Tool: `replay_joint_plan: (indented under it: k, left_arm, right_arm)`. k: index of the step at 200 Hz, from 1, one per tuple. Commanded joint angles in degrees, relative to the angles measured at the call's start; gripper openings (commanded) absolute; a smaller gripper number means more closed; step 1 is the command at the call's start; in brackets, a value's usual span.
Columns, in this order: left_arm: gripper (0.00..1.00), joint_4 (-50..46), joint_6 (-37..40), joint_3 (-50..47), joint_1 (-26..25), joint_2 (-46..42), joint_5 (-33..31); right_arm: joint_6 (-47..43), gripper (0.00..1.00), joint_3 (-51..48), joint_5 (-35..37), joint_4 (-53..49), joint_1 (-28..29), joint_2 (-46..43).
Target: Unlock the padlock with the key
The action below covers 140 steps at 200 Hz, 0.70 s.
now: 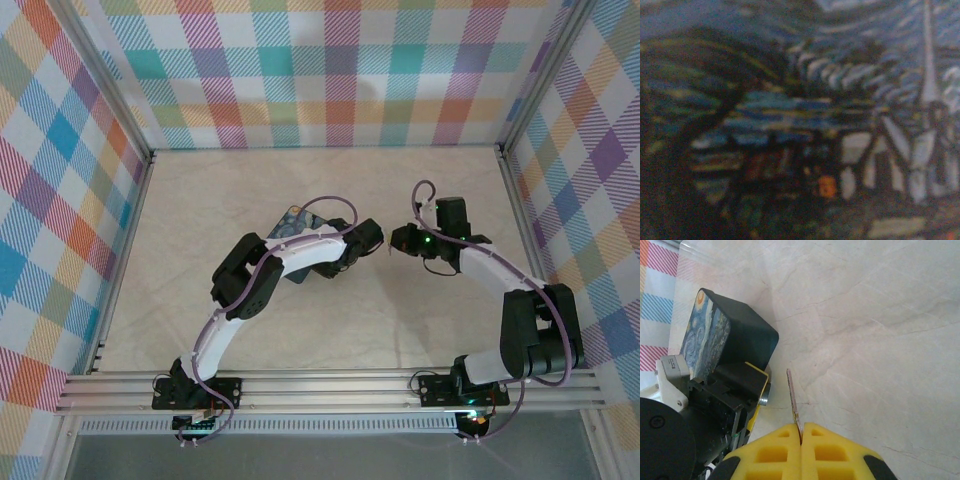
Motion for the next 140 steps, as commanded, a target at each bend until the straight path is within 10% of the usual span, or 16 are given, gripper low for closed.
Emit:
replay_joint_plan:
  k: [1,140]
  left_arm:
    - [0.40,0.3,2.0,-1.4,1.1,-1.0,1.5]
    - [0.23,19.6,27.5,-17.8,10.0,-17.0,27.9]
  right_arm:
    - [-2.0,0.00,-0.6,-0.6,-1.4,-0.2,0.4]
    - [3.1,0.00,-7.7,-14.3,6.0,2.7,-1.1]
